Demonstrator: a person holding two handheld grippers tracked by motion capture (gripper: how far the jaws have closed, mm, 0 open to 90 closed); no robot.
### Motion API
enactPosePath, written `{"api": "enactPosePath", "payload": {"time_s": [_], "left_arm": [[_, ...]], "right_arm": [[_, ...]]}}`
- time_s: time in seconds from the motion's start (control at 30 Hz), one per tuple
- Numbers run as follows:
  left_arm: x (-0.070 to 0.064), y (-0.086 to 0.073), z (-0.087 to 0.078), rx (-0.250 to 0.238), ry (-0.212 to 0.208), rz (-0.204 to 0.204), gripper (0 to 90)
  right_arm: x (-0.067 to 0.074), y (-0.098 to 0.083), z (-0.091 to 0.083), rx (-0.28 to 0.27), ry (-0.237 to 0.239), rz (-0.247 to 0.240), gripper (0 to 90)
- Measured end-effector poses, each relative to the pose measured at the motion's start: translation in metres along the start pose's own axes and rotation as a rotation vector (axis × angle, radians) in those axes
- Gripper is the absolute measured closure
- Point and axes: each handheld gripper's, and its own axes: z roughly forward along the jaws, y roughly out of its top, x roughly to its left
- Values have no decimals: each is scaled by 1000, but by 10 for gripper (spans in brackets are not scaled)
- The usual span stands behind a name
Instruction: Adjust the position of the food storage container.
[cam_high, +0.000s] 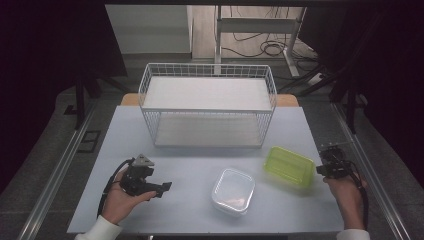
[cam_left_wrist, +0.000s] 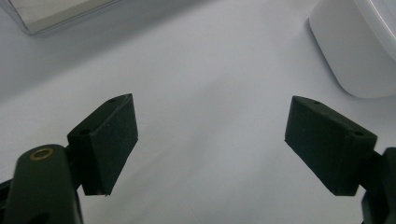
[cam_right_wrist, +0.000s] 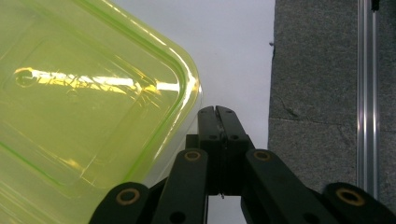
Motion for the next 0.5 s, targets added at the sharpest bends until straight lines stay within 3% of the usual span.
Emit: {"api": "enactPosePath", "payload": {"time_s": [0.17, 0.5], "left_arm": [[0, 0, 1, 2, 2, 1, 166], [-1, -1, 1, 7, 1, 10, 164]], "right_arm": [[5, 6, 4, -10, 8, -10, 894], [29, 10, 6, -15, 62, -47, 895]]}}
